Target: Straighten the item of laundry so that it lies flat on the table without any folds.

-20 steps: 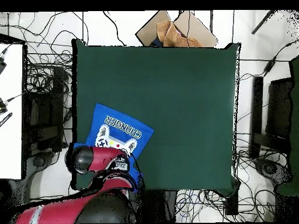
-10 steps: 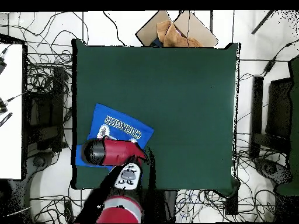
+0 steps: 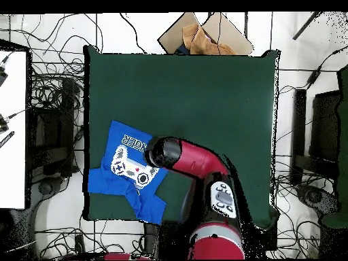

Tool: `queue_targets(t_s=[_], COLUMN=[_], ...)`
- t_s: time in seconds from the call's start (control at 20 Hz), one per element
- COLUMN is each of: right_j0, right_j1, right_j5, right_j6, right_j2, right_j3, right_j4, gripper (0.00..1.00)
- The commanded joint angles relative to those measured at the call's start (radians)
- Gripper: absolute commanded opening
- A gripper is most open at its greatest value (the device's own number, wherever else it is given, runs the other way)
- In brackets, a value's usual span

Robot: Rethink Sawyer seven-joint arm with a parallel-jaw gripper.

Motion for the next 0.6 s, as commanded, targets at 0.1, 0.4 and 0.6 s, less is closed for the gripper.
queue_targets(t_s=[0.1, 0.4, 0.6], right_j0=[-0.031, 0.035, -0.062], right_j1=[0.203, 0.324, 0.31], right_j5=[-0.013, 0.024, -0.029], right_j6=[-0.042, 0.002, -0.056], right_j2=[0.069, -0.077, -0.029], right_j3=[-0.193, -0.356, -0.324], right_j4=[-0.079, -0.172, -0.216], gripper=[1.0, 1.0, 1.0])
